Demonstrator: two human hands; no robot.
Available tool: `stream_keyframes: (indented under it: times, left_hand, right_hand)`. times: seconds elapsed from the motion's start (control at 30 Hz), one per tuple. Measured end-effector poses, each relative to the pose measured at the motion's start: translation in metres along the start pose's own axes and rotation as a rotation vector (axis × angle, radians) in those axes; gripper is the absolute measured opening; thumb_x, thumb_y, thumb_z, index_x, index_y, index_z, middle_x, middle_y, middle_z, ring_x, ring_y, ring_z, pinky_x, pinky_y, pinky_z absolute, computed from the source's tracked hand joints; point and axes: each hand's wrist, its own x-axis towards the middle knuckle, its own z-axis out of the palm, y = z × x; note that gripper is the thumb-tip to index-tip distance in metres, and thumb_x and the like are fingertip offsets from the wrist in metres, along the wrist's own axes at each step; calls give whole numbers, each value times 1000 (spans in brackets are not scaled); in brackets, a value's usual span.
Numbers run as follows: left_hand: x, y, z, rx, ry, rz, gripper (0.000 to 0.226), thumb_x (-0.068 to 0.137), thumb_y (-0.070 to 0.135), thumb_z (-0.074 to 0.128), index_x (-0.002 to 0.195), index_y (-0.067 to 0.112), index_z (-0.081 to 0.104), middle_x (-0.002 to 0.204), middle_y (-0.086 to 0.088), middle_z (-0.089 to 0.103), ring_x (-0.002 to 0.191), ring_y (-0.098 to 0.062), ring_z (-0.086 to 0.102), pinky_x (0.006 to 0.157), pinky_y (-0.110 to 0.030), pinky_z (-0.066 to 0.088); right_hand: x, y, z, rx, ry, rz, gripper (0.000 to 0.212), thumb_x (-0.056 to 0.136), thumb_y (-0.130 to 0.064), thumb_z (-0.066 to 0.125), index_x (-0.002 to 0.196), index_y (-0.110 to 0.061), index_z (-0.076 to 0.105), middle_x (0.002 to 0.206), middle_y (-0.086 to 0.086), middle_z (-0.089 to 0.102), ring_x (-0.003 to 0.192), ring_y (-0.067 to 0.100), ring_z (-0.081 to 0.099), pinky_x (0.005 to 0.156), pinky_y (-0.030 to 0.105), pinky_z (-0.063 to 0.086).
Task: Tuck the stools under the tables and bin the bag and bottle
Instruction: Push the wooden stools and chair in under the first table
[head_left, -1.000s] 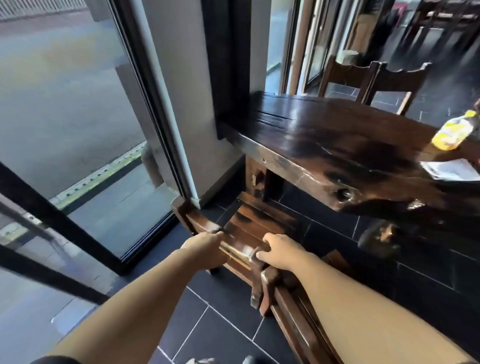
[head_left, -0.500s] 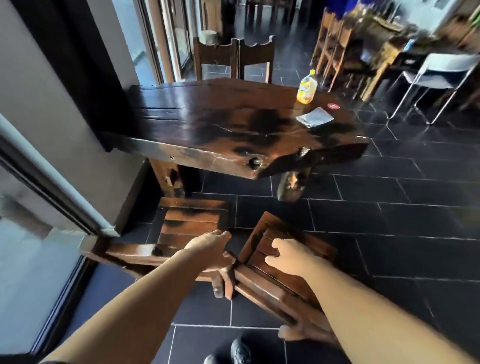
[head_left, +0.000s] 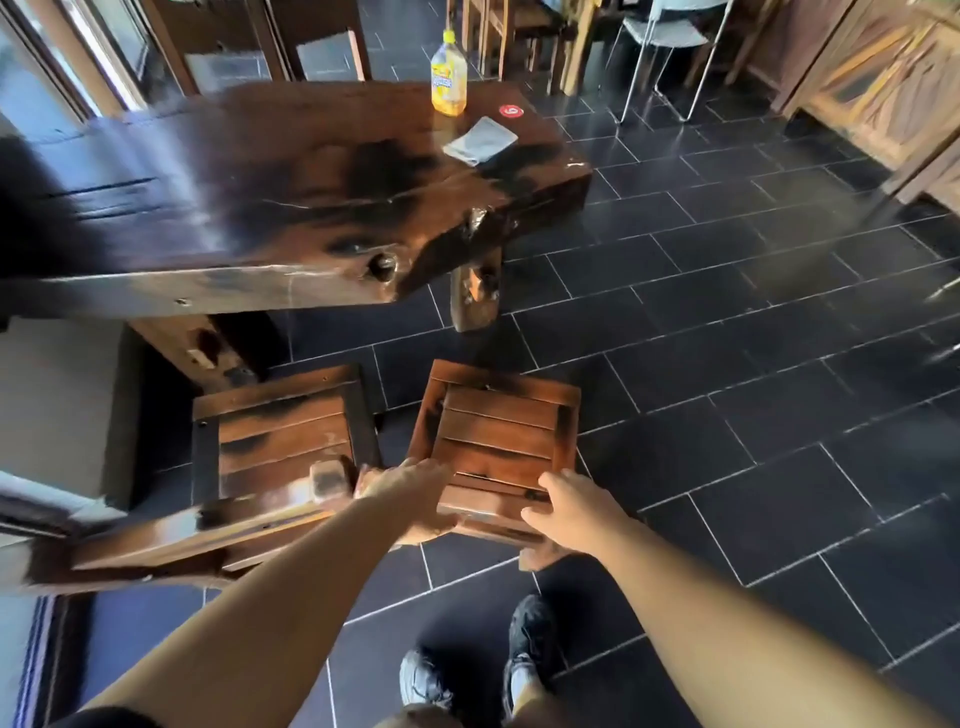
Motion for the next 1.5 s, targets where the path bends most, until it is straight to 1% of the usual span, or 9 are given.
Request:
stream_keyframes:
  times: [0.07, 0.2, 0.3, 0.4, 0.63, 0.77, 0.93, 1.27, 1.5]
  left_hand:
    - [11, 4, 5, 32, 8, 24, 56, 78, 67, 56, 123, 36, 46, 127, 8, 57, 122, -21, 51, 100, -61, 40]
    - [30, 10, 24, 47, 76, 105, 67, 84, 67, 54, 136, 26, 44, 136, -2, 53, 129, -26, 47, 114, -45, 31]
    - [32, 14, 37, 53, 172, 140, 68, 85, 69, 53, 138, 28, 42, 135, 0, 52, 131, -24, 44, 119, -45, 19]
    - [33, 16, 51, 53, 188, 139, 77, 85, 75, 46, 143, 26, 36, 139, -1, 47, 131, -25, 44, 118, -45, 23]
    - [51, -1, 74, 61, 191, 76, 85, 83, 83, 29, 139, 20, 42, 133, -7, 54, 132, -31, 45, 122, -56, 4]
    - [55, -2, 76, 38, 197, 16, 80, 83, 84, 32, 131, 21, 45, 127, -4, 54, 125, -30, 45, 112, -51, 29]
    - [57, -2, 79, 6, 288, 4, 75, 81, 84, 39, 117, 19, 53, 116, -5, 59, 115, -31, 51, 100, -49, 40]
    - [60, 1, 84, -26, 414, -48, 72, 78, 82, 47, 97, 13, 56, 99, -8, 63, 98, -33, 59, 85, -49, 50]
    - [66, 11, 79, -109, 430, -125, 74, 74, 80, 49, 101, 12, 57, 100, -7, 62, 99, -31, 59, 81, -47, 51]
  right_hand:
    - [5, 7, 13, -6, 25, -4, 58, 89, -61, 49, 128, -18, 51, 130, 6, 55, 120, 28, 55, 99, 45, 46]
    - [16, 16, 42, -51, 98, -38, 64, 87, -65, 46, 131, -19, 48, 130, 6, 56, 120, 30, 55, 101, 50, 44]
    - [23, 16, 60, -141, 191, -50, 63, 85, -71, 38, 117, -20, 56, 114, 6, 65, 108, 31, 61, 96, 51, 44]
    - [27, 23, 76, -197, 317, -65, 63, 83, -75, 38, 99, -18, 61, 92, 6, 68, 90, 32, 65, 95, 56, 44]
    - [42, 30, 93, -275, 412, -72, 66, 86, -76, 37, 91, -15, 60, 86, 8, 65, 82, 33, 61, 78, 48, 40]
    - [47, 30, 95, -282, 422, -63, 68, 86, -79, 35, 93, -16, 60, 85, 8, 66, 82, 33, 62, 76, 46, 40]
    - [55, 32, 93, -287, 413, -91, 66, 83, -79, 36, 90, -17, 57, 79, 7, 66, 75, 31, 64, 69, 41, 43]
    - [70, 41, 90, -281, 451, -164, 70, 82, -82, 32, 87, -17, 59, 75, 6, 66, 72, 32, 64, 64, 39, 43]
    - [90, 50, 73, -340, 428, -246, 72, 83, -82, 26, 92, -19, 60, 82, 4, 68, 78, 30, 65, 70, 40, 45]
